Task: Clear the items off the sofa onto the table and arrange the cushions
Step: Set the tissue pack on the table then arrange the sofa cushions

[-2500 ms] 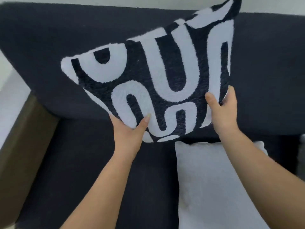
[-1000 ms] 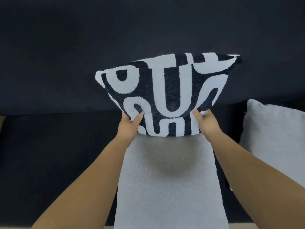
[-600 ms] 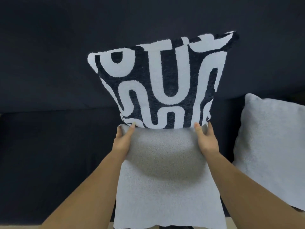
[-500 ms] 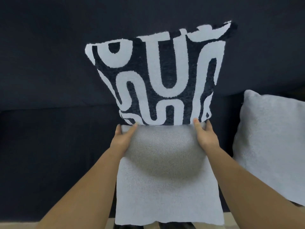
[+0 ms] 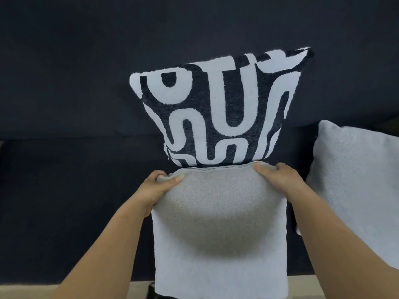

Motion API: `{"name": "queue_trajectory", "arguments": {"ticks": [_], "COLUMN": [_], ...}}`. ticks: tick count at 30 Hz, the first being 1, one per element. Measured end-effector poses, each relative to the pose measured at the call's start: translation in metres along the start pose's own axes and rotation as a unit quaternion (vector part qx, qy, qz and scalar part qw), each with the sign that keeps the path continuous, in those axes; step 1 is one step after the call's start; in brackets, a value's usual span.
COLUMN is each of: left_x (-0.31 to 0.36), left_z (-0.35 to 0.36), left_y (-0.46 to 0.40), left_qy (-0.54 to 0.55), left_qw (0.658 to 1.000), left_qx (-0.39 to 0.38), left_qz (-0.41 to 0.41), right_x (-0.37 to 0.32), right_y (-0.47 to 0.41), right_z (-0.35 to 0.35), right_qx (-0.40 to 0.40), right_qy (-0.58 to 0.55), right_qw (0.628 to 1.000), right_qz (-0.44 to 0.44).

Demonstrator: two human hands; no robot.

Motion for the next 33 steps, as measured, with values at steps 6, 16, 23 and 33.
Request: {"name": "queue_trajectory", "arguments": {"ticks": [6, 16, 23, 33], "left_x": [0.001, -0.026, -0.001, 0.017], "left_z": [-0.009, -0.126, -0.253, -0.406], "left_y": [0.029, 0.082, 0.077, 0.04], "left_qy": [0.101, 0.105, 0.101, 0.092], "left_qw": [0.981, 0.941, 0.907, 0.891], "left_qx": [0.131, 0.265, 0.331, 0.347], "left_qz": [0.105, 0.181, 0.241, 0.278], "right_x": [-0.017, -0.135, -0.214, -0.326], "right_y": [0.04, 0.123, 0.163, 0.197], "right_z": [0.004, 0.073, 0.148, 0.246], "right_qx": [0.067, 0.073, 0.067, 0.079], "right_qy": [-0.12, -0.093, -0.105, -0.125], "right_qw": [0.99, 0.964, 0.951, 0.941], "right_qz": [-0.042, -0.237, -0.284, -0.304]}}
Point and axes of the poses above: each hand's wrist, its own y-axis away from the middle knuckle, its own z-axis out of the palm, x = y × z, the point moved 3 cm from there along -y, towards the middle knuckle, and after that the axes turned 1 degree about -y, right-handed, at the moved point
